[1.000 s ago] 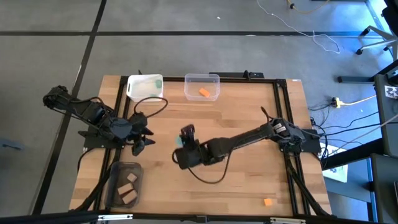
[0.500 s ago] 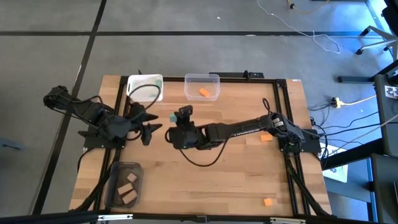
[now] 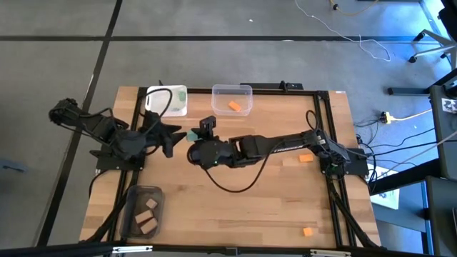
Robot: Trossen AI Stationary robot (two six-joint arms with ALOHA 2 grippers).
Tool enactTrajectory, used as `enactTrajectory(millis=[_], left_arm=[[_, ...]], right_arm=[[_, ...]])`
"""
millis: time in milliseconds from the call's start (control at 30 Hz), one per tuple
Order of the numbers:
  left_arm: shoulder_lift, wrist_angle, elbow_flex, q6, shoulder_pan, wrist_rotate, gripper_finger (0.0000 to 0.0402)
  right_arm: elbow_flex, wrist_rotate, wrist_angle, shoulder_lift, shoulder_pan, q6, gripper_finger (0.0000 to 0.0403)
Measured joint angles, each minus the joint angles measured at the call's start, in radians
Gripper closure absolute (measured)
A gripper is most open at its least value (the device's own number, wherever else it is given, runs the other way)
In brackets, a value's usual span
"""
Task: Sort & place blocks by color
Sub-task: Put the blue block into the white bin
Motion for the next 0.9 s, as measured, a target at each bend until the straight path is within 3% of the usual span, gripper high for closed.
enactTrajectory(millis=[667, 900], left_arm=[[0.006, 0.044, -0.005, -0.051, -0.049, 0.013, 0.0198], [0.063, 0.089, -0.005, -0.044, -0.028, -0.001, 0.0198]], right_arm=[[-0.016, -0.032, 0.058, -0.001, -0.014, 0.008, 0.0269], [-0.017, -0.051, 0.067, -0.001, -0.016, 0.0, 0.0269]])
